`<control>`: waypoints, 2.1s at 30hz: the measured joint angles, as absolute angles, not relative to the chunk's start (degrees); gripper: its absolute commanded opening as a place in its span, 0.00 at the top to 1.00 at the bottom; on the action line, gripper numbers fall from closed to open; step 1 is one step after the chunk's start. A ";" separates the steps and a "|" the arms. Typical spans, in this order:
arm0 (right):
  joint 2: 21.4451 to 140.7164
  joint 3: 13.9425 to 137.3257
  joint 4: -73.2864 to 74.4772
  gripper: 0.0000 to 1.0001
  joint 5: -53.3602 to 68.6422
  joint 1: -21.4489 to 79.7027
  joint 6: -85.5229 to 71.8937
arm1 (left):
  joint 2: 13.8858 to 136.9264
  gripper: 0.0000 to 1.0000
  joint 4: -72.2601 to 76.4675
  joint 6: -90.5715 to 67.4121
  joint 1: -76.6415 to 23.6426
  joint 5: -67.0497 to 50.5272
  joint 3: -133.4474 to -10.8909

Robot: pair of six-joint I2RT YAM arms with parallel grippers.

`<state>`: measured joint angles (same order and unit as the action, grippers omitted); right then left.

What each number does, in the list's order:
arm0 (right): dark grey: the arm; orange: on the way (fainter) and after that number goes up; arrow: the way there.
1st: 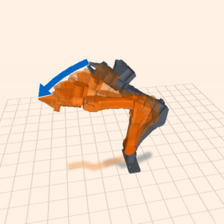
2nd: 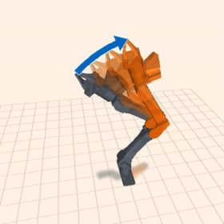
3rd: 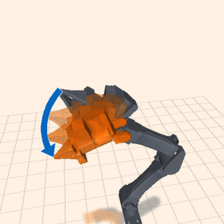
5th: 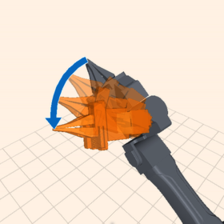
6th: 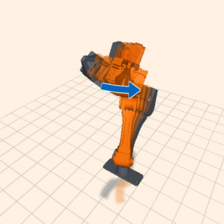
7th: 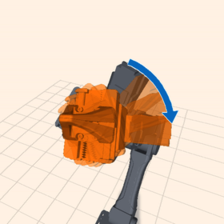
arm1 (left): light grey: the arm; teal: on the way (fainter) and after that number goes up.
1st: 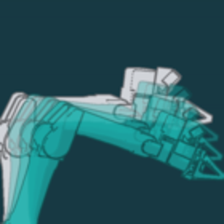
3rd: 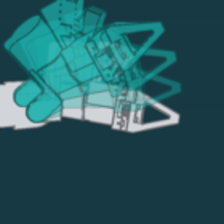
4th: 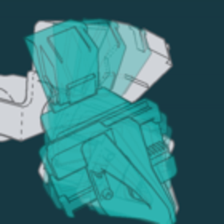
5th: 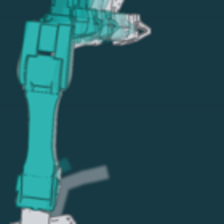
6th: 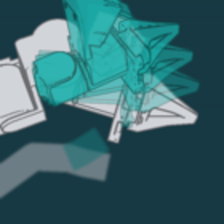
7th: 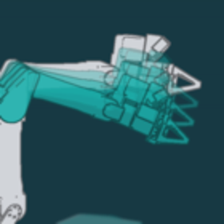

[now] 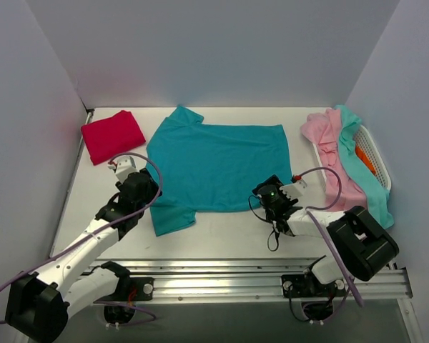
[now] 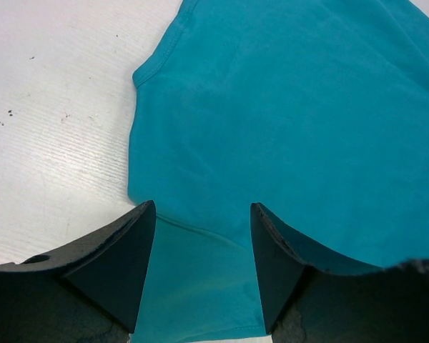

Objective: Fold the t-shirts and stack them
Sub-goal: Flatten out the tshirt

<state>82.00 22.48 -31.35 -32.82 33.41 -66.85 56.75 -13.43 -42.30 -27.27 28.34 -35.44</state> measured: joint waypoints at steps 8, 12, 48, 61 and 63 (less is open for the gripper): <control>77.62 20.29 -28.25 0.27 -31.97 33.41 -67.05 | 52.97 0.44 -19.68 -46.30 -32.73 30.39 -35.46; 71.59 18.24 -22.37 0.46 -31.94 33.43 -67.11 | 51.88 0.48 -25.30 -50.43 -37.41 32.73 -35.46; 64.93 15.18 -15.57 0.50 -27.46 19.29 -72.27 | 63.68 0.52 -28.01 -65.36 -52.90 40.73 -31.51; 76.05 19.73 -22.15 0.94 -25.61 19.16 -70.87 | 65.63 0.51 -23.70 -63.55 -52.42 41.36 -29.43; 76.75 19.84 -22.50 0.96 -25.41 19.16 -70.78 | 65.76 0.51 -23.18 -63.20 -52.34 41.36 -29.41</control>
<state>76.75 19.84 -22.50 -25.41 19.16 -70.78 65.76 -23.18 -63.20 -52.34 41.36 -29.41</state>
